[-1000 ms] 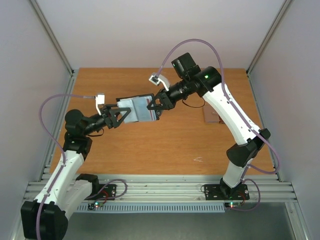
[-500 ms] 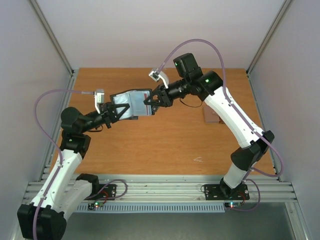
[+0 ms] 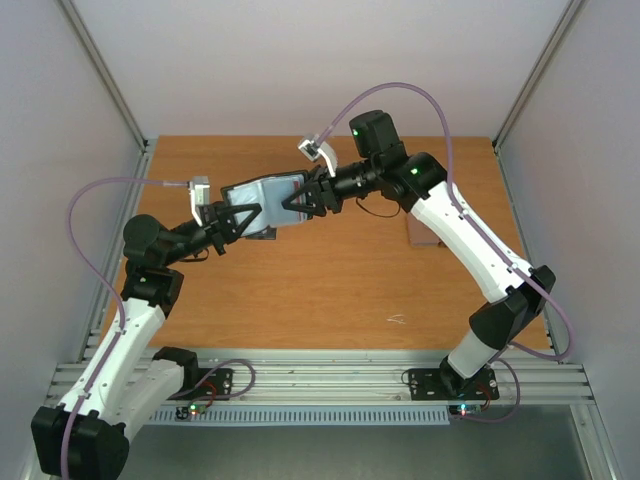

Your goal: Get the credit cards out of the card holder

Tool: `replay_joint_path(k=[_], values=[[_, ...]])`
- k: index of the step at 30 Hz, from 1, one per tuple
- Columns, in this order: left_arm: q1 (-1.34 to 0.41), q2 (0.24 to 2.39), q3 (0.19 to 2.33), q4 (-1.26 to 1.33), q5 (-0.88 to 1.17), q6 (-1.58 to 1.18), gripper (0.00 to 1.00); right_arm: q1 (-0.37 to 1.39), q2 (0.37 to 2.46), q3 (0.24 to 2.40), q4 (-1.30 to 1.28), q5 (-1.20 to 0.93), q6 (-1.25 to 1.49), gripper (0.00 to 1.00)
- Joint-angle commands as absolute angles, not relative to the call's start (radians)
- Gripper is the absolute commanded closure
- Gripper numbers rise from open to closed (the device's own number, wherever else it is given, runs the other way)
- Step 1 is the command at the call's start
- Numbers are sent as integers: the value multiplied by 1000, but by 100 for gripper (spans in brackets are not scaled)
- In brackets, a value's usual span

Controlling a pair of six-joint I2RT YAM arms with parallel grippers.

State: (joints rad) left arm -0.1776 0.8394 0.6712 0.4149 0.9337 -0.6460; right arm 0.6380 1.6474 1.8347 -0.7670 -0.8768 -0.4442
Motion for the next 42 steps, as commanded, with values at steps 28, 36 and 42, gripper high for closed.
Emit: replay_joint_path(k=[28,36,42], values=[[-179,842,713,507,961,-592,100,578,1605,1787,-722,-895,-384,80],[-179,844,709,511,963,-594,100,633,1650,1829,-714,-872,-389,78],[-181,840,703,509,963,-596,100,656,1669,1851,-695,-910,-383,79]])
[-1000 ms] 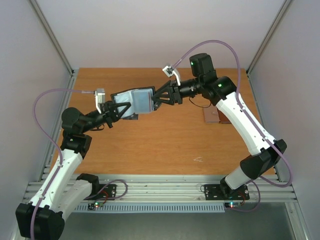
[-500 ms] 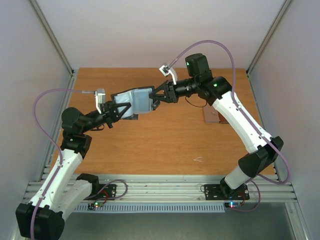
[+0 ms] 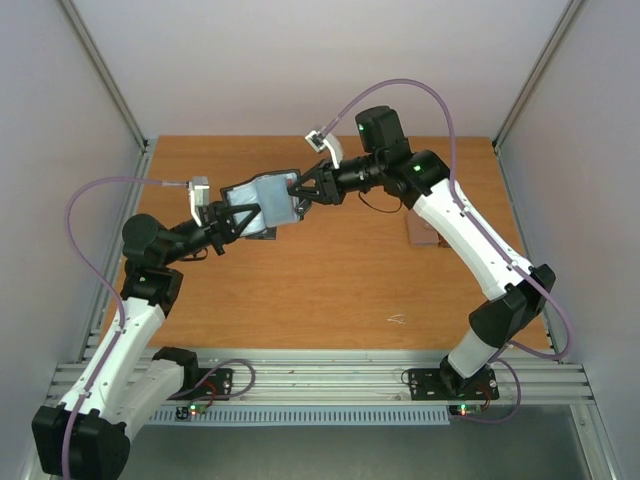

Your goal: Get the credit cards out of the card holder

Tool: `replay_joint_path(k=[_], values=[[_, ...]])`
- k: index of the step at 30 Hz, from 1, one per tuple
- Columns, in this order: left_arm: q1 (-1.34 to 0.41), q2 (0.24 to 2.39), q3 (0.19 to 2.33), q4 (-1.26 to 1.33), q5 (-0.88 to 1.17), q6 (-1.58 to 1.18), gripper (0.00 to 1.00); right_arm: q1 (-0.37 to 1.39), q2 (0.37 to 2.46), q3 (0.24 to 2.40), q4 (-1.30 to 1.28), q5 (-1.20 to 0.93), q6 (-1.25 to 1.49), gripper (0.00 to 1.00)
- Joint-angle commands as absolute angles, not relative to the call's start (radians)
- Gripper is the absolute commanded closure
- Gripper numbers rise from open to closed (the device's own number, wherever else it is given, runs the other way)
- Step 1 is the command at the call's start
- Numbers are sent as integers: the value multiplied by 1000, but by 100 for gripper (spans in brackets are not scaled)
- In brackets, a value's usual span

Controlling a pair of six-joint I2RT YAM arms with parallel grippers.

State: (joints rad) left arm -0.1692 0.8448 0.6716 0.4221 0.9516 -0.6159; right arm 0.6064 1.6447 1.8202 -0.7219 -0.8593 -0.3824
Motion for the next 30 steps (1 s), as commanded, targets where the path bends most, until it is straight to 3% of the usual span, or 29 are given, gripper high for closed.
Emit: replay_joint_path(k=[1,5,7,12,14,17,30], values=[[-181,839,701,509,961,-595,100,657,1670,1851,-685,-924,-379,81],[-181,839,690,470,892,-581,100,661,1674,1854,-673,-969,-358,98],[-181,839,686,397,795,-545,94,663,1668,1850,-670,-965,-346,99],[-181,836,681,326,769,-449,48,673,1662,1849,-709,-847,-330,99],[-181,836,682,321,772,-446,34,697,1669,1867,-756,-753,-349,99],[-181,837,681,301,744,-437,3,739,1686,1909,-814,-603,-356,99],[-187,840,715,164,555,-241,1,885,1818,2170,-1020,-187,-362,99]])
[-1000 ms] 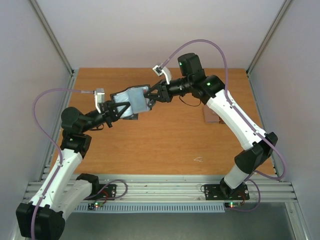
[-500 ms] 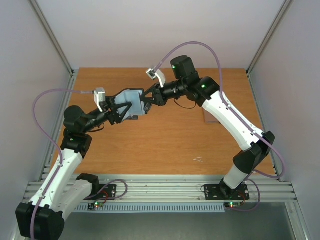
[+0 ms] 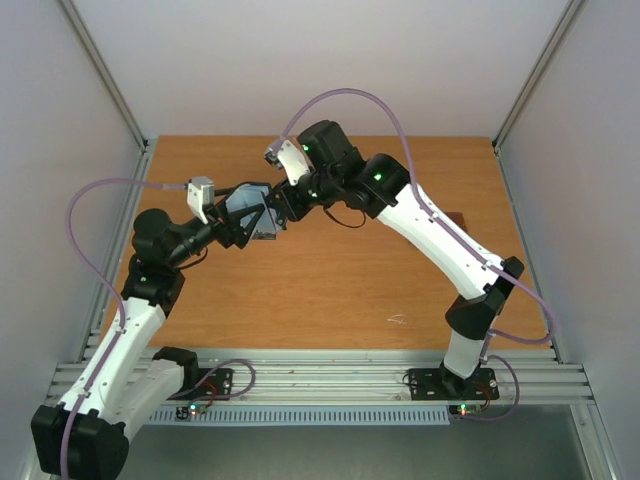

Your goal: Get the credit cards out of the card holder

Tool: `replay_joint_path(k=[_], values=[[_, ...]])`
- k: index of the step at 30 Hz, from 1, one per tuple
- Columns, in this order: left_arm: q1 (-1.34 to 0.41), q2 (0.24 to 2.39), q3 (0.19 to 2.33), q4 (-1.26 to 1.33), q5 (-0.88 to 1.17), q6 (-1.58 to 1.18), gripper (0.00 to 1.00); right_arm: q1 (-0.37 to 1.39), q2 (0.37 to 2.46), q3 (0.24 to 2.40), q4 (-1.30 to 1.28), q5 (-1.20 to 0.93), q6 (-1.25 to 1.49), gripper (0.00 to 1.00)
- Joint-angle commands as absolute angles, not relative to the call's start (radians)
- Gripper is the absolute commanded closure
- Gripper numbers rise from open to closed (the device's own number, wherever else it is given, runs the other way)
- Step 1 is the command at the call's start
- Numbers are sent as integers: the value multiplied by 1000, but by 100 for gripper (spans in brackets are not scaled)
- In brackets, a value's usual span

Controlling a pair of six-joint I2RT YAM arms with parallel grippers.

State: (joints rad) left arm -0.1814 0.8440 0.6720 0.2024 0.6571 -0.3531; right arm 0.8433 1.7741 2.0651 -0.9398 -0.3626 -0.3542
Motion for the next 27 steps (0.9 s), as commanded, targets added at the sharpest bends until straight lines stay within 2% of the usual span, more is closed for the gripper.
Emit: replay_joint_path(k=[1,15,27], values=[[-187,838,718,163,548,-230,1,891,1833,2194,-1041,-158,-362,99],[-184,846,692,267,566,-445,1,928,1881,2270,-1139,-7,-417,99],[-187,848,700,130,502,-361,1,991,1937,2379,-1168,16,-471,99]])
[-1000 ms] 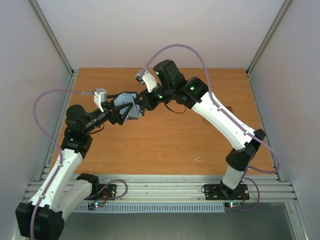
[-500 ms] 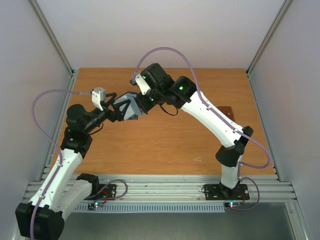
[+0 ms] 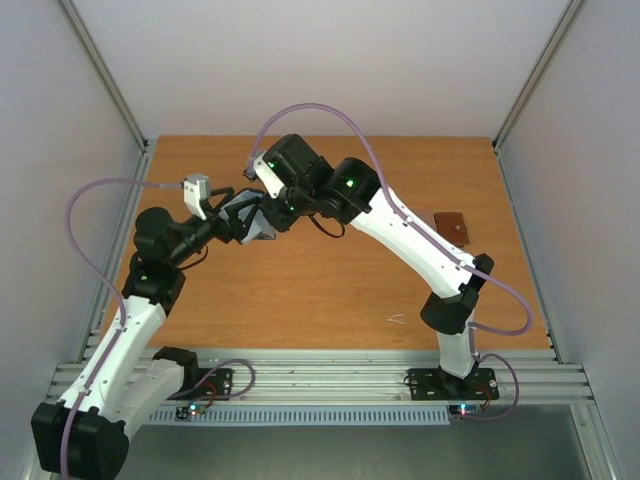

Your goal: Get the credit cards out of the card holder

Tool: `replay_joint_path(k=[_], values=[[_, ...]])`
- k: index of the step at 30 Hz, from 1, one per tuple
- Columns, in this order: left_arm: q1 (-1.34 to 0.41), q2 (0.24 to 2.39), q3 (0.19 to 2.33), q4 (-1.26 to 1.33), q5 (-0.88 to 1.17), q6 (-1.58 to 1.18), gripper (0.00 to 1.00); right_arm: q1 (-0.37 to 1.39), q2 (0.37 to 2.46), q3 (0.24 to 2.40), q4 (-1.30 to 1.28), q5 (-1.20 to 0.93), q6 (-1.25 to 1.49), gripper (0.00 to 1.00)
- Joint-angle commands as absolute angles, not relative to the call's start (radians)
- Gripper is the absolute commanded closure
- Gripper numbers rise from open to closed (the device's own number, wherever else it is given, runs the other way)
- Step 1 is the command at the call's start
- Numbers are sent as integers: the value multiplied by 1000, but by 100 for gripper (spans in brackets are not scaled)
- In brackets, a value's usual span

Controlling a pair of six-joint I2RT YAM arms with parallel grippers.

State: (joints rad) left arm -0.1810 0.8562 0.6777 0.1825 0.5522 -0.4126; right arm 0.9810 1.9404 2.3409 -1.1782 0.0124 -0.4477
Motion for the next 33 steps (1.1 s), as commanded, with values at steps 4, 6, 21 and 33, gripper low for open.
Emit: replay_joint_path(k=[4,6,21,33], values=[[-186,836,691,51,424,-291,1,988,1915,2378,-1162,35,-476,99],[-185,831,686,20,387,-252,0,977,1901,2377,-1161,40,-472,99],[-107,792,647,57,381,-264,0,803,1777,2250,-1184,-157,-441,99],[-90,798,623,345,745,-593,1,733,1731,2220,-1204,-378,-493,99]])
